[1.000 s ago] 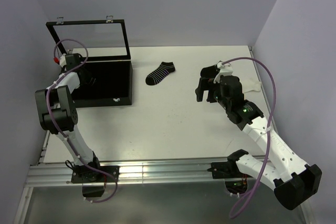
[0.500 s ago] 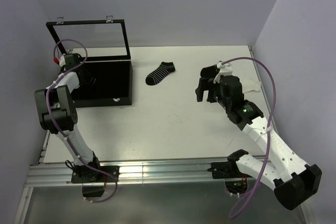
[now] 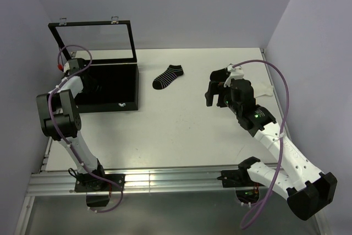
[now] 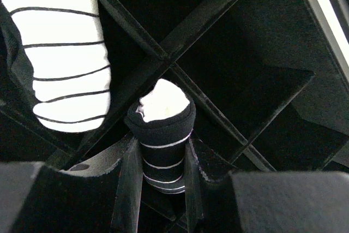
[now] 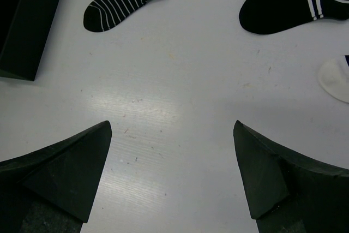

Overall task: Roll the socks
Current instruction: Place the sock in the storage box.

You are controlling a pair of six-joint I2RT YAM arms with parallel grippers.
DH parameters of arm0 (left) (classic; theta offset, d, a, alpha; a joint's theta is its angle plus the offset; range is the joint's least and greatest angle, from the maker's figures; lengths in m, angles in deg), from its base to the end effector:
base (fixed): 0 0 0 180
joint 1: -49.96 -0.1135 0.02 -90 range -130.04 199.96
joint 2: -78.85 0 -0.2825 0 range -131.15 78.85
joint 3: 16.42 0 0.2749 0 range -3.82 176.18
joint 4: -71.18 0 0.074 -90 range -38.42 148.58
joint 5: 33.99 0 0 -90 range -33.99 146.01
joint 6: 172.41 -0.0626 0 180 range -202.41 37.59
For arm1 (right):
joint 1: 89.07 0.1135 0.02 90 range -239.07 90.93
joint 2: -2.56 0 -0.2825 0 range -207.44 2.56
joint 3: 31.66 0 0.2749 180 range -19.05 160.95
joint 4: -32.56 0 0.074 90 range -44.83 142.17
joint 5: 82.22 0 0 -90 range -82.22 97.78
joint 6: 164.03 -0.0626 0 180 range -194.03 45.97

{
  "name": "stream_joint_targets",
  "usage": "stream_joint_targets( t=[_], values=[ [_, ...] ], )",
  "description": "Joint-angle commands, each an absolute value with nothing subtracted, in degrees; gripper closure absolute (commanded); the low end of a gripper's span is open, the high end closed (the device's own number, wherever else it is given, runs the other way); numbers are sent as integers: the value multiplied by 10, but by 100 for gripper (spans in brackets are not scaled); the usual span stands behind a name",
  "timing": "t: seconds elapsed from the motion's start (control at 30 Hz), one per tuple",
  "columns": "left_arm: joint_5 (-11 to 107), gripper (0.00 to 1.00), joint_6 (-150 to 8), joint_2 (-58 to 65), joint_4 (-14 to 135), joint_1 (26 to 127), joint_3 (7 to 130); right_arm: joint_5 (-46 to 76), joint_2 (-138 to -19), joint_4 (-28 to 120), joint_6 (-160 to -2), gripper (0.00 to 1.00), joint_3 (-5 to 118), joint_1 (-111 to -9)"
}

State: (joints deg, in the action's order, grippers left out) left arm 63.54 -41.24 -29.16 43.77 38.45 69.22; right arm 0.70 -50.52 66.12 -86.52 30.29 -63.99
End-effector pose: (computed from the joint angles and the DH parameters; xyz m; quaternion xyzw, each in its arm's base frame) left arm 0.4387 0.0977 0.1736 -0.4360 0.8297 -0.0282 0.3474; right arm 0.2257 0.0971 0.3249 -0.0590 0.8389 0.1242 0.5266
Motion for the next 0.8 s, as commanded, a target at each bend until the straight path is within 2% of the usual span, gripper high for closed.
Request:
stream_joint_targets(
  t=[0.0,0.4,0.53,0.7,0.77],
  values=[
    [611,100,-420,-313,371,392,720,-6,-502,636,-857,0,297,-645],
    [612,99,-451,-410,294,390,827,-3,-497,633,-857,0,291,-645],
    [615,90,-452,-439,249,389,849,0,-497,627,-857,0,286,-645],
    [600,82,-452,-437,262,384,827,5,-494,627,-856,0,285,-645],
    [598,75,-457,-443,254,383,831,7,-491,627,-856,0,284,-645]
  ],
)
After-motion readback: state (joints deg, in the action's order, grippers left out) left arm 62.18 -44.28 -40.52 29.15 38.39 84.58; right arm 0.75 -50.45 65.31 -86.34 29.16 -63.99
